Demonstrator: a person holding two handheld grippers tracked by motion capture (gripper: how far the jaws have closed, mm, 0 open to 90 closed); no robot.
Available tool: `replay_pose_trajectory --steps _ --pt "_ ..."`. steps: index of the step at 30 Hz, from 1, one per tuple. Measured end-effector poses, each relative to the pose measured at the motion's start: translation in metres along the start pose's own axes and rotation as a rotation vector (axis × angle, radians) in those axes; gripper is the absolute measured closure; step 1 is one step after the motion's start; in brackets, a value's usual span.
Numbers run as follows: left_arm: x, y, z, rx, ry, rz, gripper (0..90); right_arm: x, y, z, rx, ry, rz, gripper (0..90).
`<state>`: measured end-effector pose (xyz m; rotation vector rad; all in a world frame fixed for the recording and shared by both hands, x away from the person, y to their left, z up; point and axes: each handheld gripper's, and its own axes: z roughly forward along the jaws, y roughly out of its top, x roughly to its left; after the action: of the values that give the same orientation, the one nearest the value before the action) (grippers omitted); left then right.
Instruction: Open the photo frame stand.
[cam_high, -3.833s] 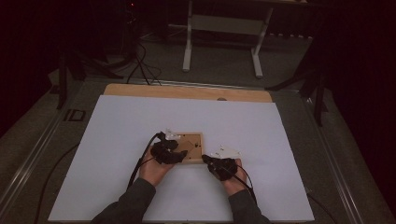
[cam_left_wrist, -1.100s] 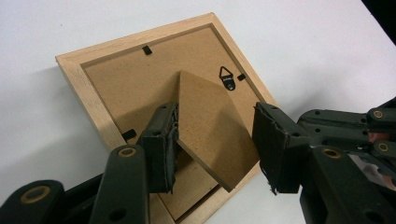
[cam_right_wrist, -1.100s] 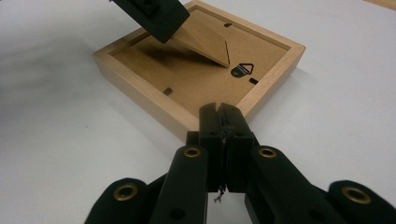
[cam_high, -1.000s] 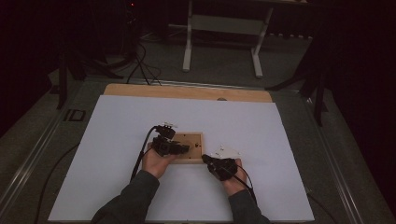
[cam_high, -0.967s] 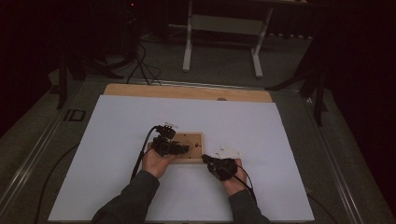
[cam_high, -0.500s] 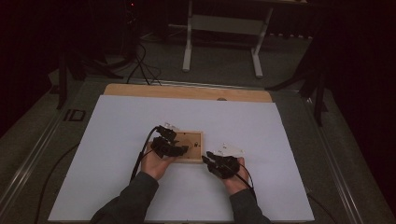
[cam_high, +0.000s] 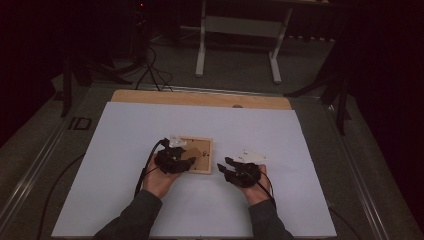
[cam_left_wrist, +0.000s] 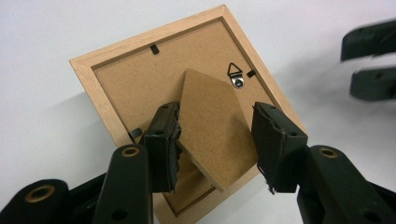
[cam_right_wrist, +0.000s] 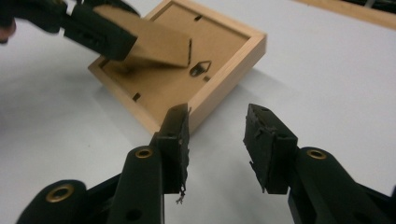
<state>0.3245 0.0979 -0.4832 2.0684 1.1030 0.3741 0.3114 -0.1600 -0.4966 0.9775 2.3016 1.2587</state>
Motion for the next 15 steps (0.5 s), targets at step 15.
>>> replay_pose_trajectory --steps 15 --pt "-0.008 -0.014 -0.005 -0.058 0.044 0.052 53.3 -0.014 0.042 -0.005 -0.043 -0.004 -0.011 55.9"
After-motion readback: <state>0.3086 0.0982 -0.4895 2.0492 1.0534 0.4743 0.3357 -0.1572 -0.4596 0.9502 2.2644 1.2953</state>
